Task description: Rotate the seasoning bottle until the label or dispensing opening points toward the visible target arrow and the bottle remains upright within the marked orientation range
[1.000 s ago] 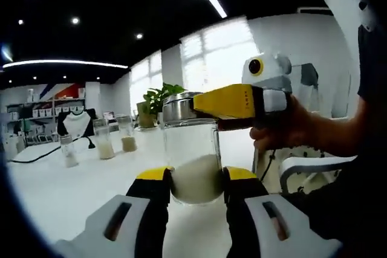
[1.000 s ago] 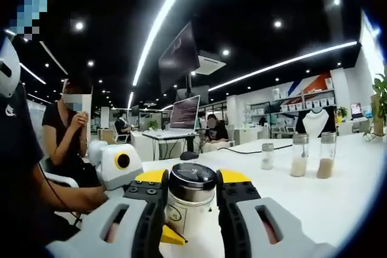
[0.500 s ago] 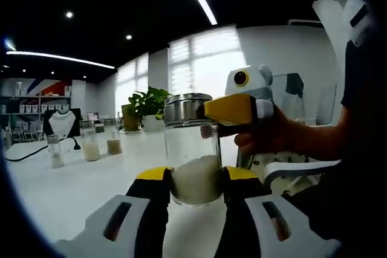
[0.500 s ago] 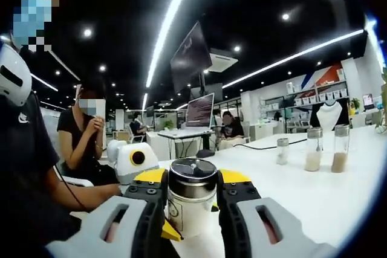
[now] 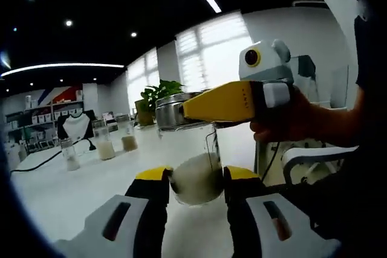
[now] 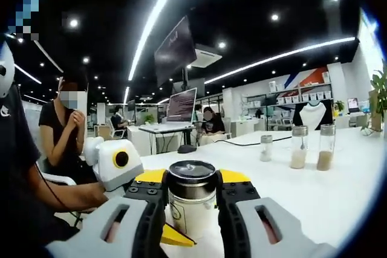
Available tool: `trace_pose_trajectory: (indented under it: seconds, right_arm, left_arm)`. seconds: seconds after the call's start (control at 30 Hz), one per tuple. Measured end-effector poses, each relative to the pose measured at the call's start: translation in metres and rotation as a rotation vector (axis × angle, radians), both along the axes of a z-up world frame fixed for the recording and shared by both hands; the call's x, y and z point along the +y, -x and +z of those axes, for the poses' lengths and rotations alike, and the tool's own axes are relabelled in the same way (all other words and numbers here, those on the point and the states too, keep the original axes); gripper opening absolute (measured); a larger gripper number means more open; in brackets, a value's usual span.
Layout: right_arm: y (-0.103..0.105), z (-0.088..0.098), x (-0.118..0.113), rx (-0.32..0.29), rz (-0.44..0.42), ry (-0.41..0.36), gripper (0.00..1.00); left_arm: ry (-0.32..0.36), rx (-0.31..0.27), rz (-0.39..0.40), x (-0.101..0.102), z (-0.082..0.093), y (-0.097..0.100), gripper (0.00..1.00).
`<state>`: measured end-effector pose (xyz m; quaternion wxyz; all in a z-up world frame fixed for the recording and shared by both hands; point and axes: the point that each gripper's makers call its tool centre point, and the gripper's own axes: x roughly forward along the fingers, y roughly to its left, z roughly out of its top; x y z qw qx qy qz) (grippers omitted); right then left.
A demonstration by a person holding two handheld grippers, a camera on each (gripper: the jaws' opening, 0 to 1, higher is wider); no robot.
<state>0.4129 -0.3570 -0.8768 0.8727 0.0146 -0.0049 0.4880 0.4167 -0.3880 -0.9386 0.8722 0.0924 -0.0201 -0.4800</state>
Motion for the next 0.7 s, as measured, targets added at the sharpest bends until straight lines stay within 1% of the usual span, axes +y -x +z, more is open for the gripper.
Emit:
trace_pose_trajectory:
  seconds: [0.07,0.2,0.27,0.3,0.37,0.43,0.5,0.53,0.63,0.7]
  right_arm:
    - [-0.003,-0.001,0.0,0.001,-0.022,0.006,0.29]
    - [-0.007,0.001,0.0,-0.01,-0.067,0.006,0.29]
    - [-0.009,-0.001,0.002,-0.008,-0.063,0.019,0.29]
    - [-0.008,-0.002,0.003,-0.009,-0.057,0.027,0.29]
    - [-0.007,-0.003,0.003,-0.028,-0.039,0.032,0.29]
    - [-0.006,-0.004,0.002,-0.019,-0.022,0.027,0.29]
    - [-0.005,-0.006,0.001,-0.009,-0.007,0.025,0.29]
    - [-0.005,-0.008,-0.001,0.003,0.005,0.027,0.29]
    - [-0.002,-0.011,-0.003,0.006,0.029,0.042,0.29]
    - [0.0,-0.011,-0.004,0.001,0.044,0.046,0.29]
  left_arm:
    - [-0.026,-0.014,0.035,-0.001,-0.002,-0.003,0.39]
    - [-0.018,-0.009,0.101,-0.001,-0.002,-0.01,0.39]
    - [-0.048,-0.021,0.146,0.002,-0.005,-0.015,0.38]
    - [-0.051,-0.014,0.15,0.002,-0.006,-0.014,0.38]
    - [-0.047,-0.016,0.152,0.004,-0.006,-0.014,0.38]
    - [-0.056,-0.023,0.143,0.006,-0.007,-0.014,0.37]
    - [-0.062,-0.018,0.134,0.007,-0.008,-0.014,0.37]
    - [-0.071,-0.008,0.113,0.006,-0.009,-0.012,0.37]
    - [-0.083,-0.003,0.085,0.006,-0.012,-0.009,0.37]
    - [-0.066,0.013,0.06,0.006,-0.011,-0.006,0.36]
